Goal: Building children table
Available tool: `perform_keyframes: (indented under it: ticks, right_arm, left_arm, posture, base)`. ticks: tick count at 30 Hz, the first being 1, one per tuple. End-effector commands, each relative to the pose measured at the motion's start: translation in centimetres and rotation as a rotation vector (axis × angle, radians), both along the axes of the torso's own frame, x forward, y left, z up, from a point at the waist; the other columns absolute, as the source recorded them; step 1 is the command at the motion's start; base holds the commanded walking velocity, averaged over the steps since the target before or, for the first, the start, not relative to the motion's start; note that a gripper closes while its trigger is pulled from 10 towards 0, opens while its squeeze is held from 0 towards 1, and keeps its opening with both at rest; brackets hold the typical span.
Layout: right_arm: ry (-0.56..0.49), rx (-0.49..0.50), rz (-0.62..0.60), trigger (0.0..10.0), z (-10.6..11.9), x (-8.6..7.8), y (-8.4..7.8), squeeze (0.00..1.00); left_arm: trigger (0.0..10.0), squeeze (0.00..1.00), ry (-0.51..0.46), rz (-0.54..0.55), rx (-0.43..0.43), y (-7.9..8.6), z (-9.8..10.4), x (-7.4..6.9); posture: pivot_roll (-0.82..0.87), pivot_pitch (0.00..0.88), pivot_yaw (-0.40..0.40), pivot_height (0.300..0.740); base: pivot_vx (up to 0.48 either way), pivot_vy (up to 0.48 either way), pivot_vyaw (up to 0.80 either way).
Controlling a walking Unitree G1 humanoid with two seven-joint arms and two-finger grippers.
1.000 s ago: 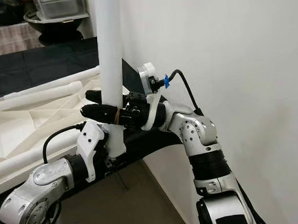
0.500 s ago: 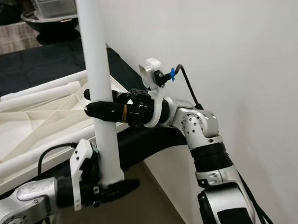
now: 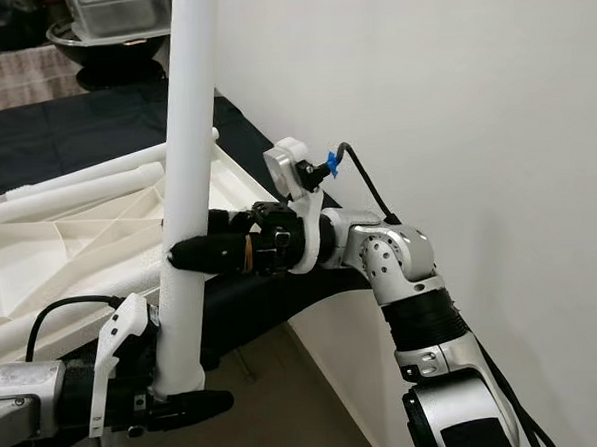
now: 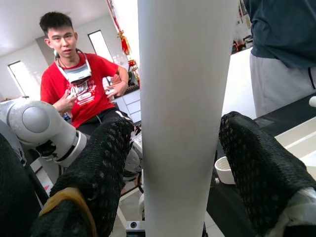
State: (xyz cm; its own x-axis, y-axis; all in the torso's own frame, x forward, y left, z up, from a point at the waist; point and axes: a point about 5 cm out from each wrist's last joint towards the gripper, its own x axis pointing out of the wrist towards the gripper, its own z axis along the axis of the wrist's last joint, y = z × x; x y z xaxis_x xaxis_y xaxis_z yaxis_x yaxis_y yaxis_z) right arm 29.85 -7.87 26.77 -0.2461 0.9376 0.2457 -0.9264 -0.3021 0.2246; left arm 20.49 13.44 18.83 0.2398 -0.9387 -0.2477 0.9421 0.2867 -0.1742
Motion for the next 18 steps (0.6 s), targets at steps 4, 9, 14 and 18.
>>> perform_keyframes:
  ticks: [4, 9, 14, 18]
  right_arm:
    - [-0.009, 0.006, 0.021, 10.0, 0.2, -0.4, 0.8, 0.00]
    - [-0.020, 0.018, 0.037, 10.0, 0.6, -0.6, 1.3, 0.00]
    - [-0.019, 0.015, 0.066, 10.0, 0.6, -1.2, 1.6, 0.00]
    - [-0.006, 0.013, 0.092, 10.0, 0.5, -1.7, 1.9, 0.00]
  left_arm:
    - [10.0, 0.00, 0.034, -0.060, -0.009, -0.4, -0.2, -0.7]
    - [10.0, 0.00, 0.056, -0.084, -0.020, -0.8, -0.5, -1.0]
    - [10.0, 0.00, 0.079, -0.098, -0.015, -0.7, -0.8, -1.3]
    - [10.0, 0.00, 0.100, -0.100, -0.007, -0.4, -1.0, -1.4]
  posture:
    - [0.04, 0.145, -0.047, 0.740]
    - [0.04, 0.145, -0.047, 0.740]
    - [0.04, 0.148, -0.045, 0.740]
    - [0.04, 0.161, -0.044, 0.740]
  base:
    - [0.000, 0.000, 0.00]
    - [0.000, 0.000, 0.00]
    - [0.000, 0.000, 0.00]
    - [0.000, 0.000, 0.00]
